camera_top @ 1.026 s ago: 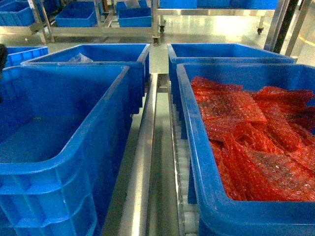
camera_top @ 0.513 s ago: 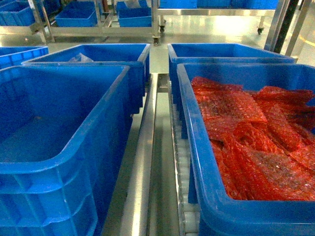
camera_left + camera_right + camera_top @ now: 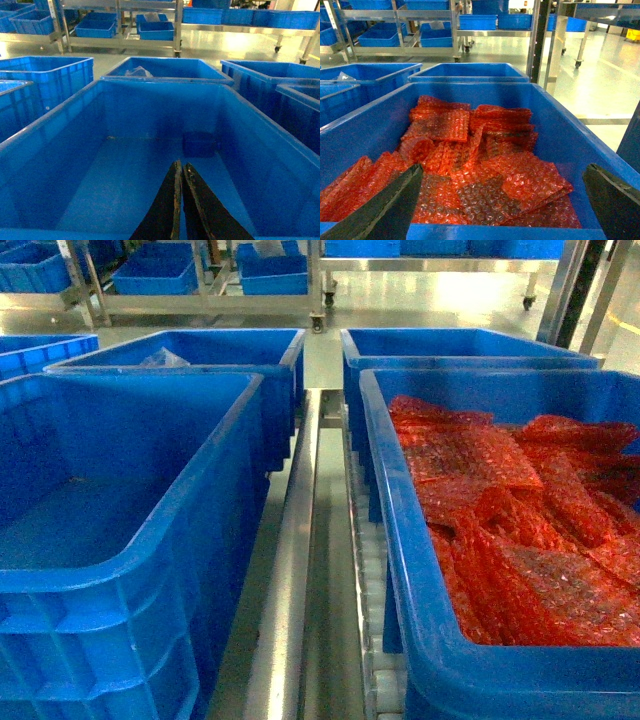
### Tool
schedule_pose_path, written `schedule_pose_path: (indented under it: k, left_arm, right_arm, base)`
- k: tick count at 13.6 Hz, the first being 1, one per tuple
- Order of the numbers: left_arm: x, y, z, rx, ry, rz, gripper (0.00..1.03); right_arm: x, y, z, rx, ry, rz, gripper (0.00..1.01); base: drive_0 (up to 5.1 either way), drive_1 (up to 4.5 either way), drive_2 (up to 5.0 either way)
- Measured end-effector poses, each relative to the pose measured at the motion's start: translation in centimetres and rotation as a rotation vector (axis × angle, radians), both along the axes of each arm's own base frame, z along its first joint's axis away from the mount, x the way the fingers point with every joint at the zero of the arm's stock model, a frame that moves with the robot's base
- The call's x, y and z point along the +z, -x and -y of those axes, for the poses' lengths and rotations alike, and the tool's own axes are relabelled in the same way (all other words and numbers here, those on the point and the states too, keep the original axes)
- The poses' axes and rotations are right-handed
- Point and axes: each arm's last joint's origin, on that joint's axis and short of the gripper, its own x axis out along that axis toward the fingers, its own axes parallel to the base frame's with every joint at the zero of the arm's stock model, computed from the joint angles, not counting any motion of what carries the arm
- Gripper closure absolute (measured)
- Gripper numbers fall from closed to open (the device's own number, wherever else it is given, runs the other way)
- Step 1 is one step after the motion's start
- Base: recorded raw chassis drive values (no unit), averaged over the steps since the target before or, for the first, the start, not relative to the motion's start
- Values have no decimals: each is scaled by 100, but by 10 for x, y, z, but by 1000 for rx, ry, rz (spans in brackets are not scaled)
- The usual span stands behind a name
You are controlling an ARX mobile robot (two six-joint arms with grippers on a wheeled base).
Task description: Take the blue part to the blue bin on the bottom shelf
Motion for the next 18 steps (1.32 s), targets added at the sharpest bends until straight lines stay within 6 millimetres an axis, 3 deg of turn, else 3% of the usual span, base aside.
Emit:
schedule_pose_path:
  k: [17,18]
  left_arm:
    - [2,42,0,0,-2,5,101]
    - [2,42,0,0,-2,8,80]
  right_arm:
    - [0,0,0,0,0,3,3]
    - [0,0,0,0,0,0,3]
  base:
    - [0,0,0]
    - [0,0,0]
